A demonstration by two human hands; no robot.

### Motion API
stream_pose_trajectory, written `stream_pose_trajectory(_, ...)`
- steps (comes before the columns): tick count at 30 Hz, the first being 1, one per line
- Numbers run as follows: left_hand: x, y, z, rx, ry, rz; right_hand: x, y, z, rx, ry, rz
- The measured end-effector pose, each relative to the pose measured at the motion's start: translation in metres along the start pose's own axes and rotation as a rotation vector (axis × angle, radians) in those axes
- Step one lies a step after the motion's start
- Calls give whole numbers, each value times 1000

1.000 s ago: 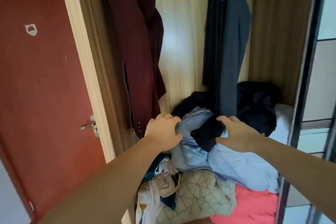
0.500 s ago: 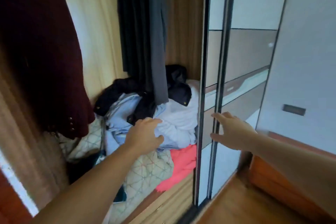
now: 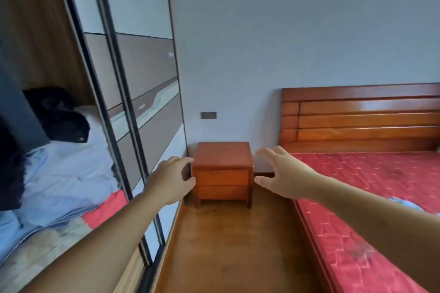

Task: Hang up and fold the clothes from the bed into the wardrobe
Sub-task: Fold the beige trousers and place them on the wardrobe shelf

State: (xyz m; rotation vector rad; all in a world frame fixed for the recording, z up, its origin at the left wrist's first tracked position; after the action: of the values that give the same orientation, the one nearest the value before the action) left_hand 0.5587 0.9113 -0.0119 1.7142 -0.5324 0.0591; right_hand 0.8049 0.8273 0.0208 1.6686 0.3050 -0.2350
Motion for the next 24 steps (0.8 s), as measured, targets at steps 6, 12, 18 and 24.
stream_pose_trajectory(6, 149, -42, 53, -106, -287, 4, 95, 29, 150, 96, -286, -45)
stream_pose_trajectory(12, 289, -80, 134, -234, -592, 45, 141, 39, 306, 132, -570, -38)
stream_pose_trajectory(18, 389, -112, 201, -326, -860, 105, 167, 56, 428, 215, -823, -19)
stream_pose_trajectory(24, 409, -155, 228, -442, -987, 117, 169, 39, 494, 252, -1072, 33)
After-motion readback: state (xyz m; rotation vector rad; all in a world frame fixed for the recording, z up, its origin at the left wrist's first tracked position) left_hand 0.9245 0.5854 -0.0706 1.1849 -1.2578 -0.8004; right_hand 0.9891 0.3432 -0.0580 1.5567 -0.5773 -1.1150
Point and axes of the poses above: each hand's wrist, its own z-axis away from the middle knuckle, its own y-axis out of the back of the hand, x = y × z, the point moved 8 cm from there along -z, towards the middle knuckle, and after that the axes turned 1 degree about x, right-handed, at the moved point
